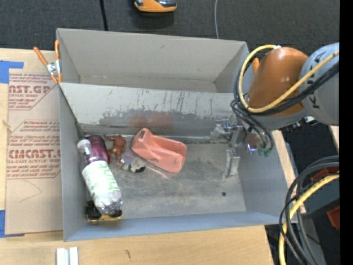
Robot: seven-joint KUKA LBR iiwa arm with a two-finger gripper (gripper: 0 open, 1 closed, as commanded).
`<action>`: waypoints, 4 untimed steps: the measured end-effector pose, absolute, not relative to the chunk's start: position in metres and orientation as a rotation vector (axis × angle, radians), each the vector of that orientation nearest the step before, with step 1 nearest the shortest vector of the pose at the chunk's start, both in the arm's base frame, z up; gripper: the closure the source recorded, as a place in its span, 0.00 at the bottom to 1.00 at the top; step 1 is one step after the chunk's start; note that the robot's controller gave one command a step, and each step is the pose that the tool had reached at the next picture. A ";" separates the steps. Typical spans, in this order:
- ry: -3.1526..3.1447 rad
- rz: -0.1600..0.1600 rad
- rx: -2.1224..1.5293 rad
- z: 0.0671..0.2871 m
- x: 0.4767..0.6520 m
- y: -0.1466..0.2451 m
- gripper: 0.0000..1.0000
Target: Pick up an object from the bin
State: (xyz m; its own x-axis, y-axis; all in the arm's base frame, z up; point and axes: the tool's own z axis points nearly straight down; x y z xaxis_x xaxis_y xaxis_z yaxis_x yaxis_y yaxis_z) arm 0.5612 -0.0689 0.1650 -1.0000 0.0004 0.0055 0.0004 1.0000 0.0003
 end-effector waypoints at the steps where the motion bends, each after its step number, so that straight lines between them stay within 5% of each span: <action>1: -3.143 0.001 0.001 0.170 0.563 -0.069 0.00; 2: -3.143 0.003 0.070 0.170 0.579 -0.040 0.00; 3: -3.145 -0.002 0.124 0.142 0.586 -0.017 0.00; 4: -3.142 -0.001 0.070 0.135 0.580 0.032 0.00</action>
Offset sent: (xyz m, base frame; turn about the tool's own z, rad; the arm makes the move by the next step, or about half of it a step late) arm 0.0316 0.0578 0.0047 -0.0897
